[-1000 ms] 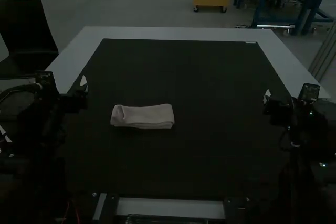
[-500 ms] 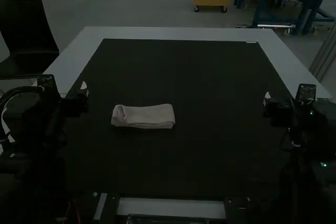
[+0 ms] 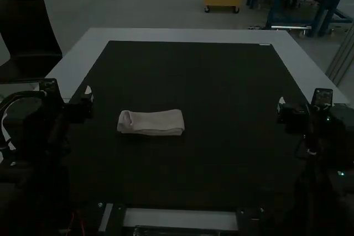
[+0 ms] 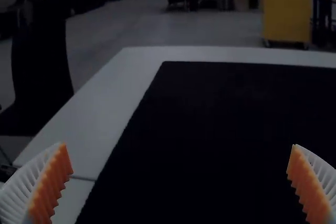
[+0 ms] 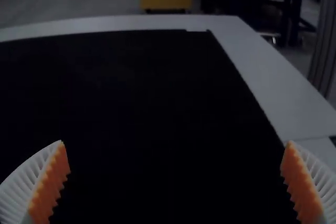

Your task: Fold the towel.

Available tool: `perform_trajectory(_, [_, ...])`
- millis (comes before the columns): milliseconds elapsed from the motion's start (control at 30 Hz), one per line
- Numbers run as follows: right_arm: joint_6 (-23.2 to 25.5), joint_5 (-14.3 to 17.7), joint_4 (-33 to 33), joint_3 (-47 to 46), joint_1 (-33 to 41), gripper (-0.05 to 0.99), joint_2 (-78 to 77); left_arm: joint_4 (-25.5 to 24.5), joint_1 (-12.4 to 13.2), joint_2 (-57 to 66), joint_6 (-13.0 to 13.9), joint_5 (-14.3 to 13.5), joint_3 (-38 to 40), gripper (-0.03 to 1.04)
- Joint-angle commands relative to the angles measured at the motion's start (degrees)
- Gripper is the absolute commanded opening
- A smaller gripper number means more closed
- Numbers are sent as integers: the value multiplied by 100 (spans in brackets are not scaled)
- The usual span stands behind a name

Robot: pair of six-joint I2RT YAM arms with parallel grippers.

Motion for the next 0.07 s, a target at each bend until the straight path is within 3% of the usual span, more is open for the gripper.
perform_trajectory(0, [-38,4,-63,-32,50,92,-51,30,46,-36,-51,-76,-30,97])
perform_trajectory(33, [-38,4,-63,-32,50,92,-51,30,46,-36,-51,-76,-30,97])
